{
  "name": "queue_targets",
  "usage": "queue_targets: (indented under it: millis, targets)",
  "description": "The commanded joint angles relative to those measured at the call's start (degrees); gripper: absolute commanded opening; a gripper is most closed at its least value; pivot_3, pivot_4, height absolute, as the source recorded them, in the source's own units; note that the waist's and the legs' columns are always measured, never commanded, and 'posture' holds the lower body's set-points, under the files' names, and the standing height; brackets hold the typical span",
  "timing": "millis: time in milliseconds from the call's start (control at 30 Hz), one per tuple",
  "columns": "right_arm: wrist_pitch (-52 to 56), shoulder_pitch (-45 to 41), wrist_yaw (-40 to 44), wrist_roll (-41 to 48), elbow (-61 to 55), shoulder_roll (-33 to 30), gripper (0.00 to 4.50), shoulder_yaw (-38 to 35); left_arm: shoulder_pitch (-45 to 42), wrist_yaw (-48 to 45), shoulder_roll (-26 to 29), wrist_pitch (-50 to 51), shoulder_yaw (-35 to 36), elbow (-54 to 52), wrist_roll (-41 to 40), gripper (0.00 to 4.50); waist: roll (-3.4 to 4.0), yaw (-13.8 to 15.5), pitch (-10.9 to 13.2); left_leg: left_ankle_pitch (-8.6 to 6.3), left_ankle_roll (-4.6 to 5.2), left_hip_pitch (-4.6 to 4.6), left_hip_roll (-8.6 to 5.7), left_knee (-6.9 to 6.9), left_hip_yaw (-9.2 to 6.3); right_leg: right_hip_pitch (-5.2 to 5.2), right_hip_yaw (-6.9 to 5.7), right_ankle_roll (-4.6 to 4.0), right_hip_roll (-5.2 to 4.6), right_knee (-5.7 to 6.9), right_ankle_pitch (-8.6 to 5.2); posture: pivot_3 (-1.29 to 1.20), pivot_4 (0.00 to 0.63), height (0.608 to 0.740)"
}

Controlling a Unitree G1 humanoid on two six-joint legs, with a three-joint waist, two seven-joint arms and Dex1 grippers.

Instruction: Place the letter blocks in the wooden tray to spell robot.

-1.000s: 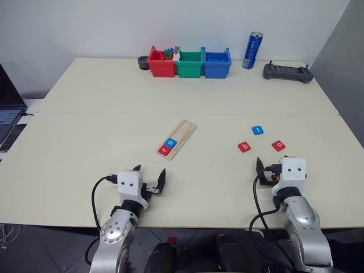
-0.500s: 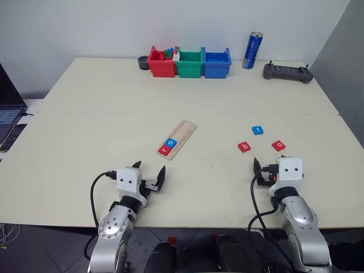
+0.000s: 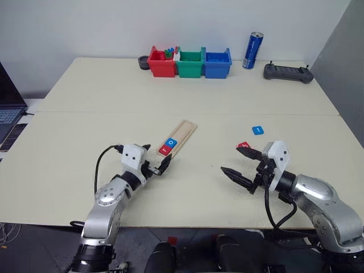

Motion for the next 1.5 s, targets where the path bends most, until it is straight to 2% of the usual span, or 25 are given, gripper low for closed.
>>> queue_targets:
  millis: [33,933,1033,1100,1333,1433,1500]
  targets:
    - [1.24,-2.65,0.44,2.38,-0.8,-0.43,4.49,-0.21,-2.35,-1.06,0.46,-1.25,-0.85,1.56,1.08,4.5,0.0,0.03,0.0,0.0,0.0,0.0,0.0,0.0,0.0,0.0,0.0,-0.01,0.0,0.0,0.01,0.0,0.15,0.74]
    - [-0.19,-0.08,-1.22,2.6,-1.7,-0.62,4.49,-0.66,-9.31,-4.99,-0.42,-5.75,-3.63,19.83,5.8,4.5,0.11,0.92,-0.1,0.01,-0.01,0.06,-0.02,0.03,-0.01,0.04,0.0,0.0,-0.03,0.05,0.03,0.0,0.15,0.74]
    - [-0.28,-0.05,-1.58,2.64,-1.89,-0.66,4.5,-0.95,-10.02,-5.47,-0.66,-6.31,-3.25,20.86,5.53,3.94,0.15,0.92,-0.13,0.01,-0.01,0.08,-0.02,0.04,0.0,0.05,0.0,0.0,-0.03,0.06,0.03,0.0,0.15,0.74]
    - [-0.2,-0.06,-1.86,2.72,-2.06,-0.63,4.5,-0.98,-10.2,-5.79,-0.64,-6.47,-3.07,21.09,5.35,3.38,0.17,0.91,-0.15,0.01,-0.01,0.09,-0.02,0.04,-0.01,0.05,0.0,0.01,-0.03,0.07,0.03,0.0,0.15,0.74]
    - [-0.15,0.04,-2.21,3.04,-1.89,-0.84,4.5,-1.31,-10.68,-7.18,-0.44,-6.81,-3.01,21.2,5.01,3.36,0.19,0.92,-0.16,0.02,-0.02,0.1,-0.02,0.05,-0.01,0.06,0.0,0.01,-0.02,0.08,0.03,0.0,0.15,0.74]
    - [-2.62,0.03,-0.99,1.53,-1.33,-2.16,4.5,-1.89,-10.52,-10.96,0.37,-8.04,-4.09,19.64,4.4,3.36,0.19,0.92,-0.16,0.02,-0.02,0.09,-0.02,0.05,0.0,0.06,0.0,0.02,-0.02,0.09,0.03,0.0,0.15,0.74]
    - [-3.45,-0.09,1.12,1.92,-0.55,-4.21,4.5,-2.88,-10.13,-16.81,1.22,-8.73,-5.56,17.83,2.73,3.36,0.19,0.91,-0.16,0.02,-0.02,0.07,-0.03,0.05,0.0,0.06,0.0,0.02,-0.03,0.07,0.03,0.0,0.15,0.74]
